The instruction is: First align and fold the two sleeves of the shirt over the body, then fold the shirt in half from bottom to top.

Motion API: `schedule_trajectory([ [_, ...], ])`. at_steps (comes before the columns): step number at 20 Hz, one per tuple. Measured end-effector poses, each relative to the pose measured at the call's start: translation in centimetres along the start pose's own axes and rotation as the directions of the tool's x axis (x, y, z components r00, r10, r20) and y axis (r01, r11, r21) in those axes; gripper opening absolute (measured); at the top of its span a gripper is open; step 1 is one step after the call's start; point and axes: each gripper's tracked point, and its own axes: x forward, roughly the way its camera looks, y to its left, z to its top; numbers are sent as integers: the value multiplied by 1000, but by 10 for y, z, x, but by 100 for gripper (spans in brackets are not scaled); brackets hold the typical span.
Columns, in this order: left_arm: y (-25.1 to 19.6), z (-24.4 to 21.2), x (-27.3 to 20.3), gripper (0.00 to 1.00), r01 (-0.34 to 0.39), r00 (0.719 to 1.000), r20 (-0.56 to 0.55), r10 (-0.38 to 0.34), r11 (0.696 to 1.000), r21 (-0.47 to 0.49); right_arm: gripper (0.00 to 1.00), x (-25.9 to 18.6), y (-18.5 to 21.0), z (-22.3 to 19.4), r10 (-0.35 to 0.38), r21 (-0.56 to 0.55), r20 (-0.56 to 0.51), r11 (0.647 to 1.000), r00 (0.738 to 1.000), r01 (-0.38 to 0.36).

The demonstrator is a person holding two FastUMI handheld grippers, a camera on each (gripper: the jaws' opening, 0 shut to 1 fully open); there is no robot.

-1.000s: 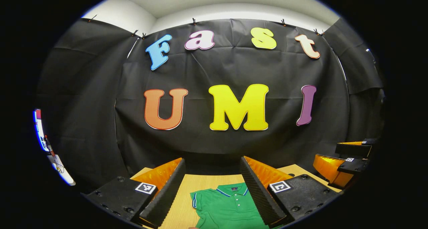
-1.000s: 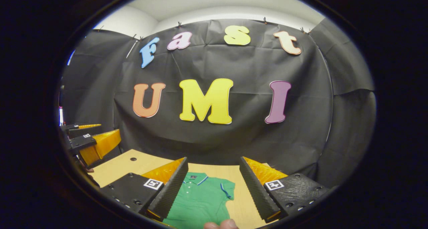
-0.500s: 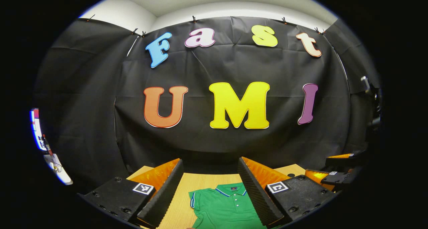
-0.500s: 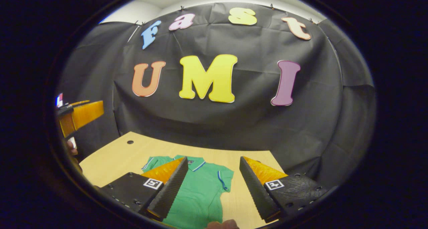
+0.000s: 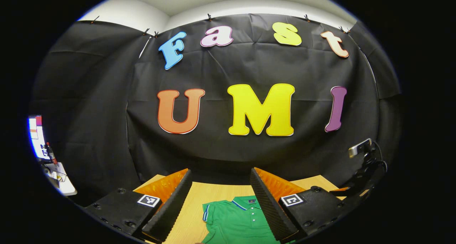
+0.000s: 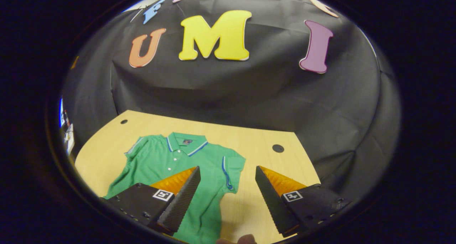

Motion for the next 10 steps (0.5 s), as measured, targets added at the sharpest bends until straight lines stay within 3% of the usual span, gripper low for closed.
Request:
schedule_trajectory([
  [3, -2, -7, 4, 96, -17, 1000, -26, 17, 1000, -3, 96, 41, -4, -26, 25, -5, -91, 1000, 996, -25],
  [4, -3, -8, 6, 100, -24, 999, -34, 23, 1000, -5, 95, 55, -5, -35, 28, -6, -120, 1000, 992, -29],
  [10, -3, -22, 14, 100, -59, 995, -82, 59, 998, 4, 93, 118, -2, -77, 72, 15, -260, 997, 963, -70],
])
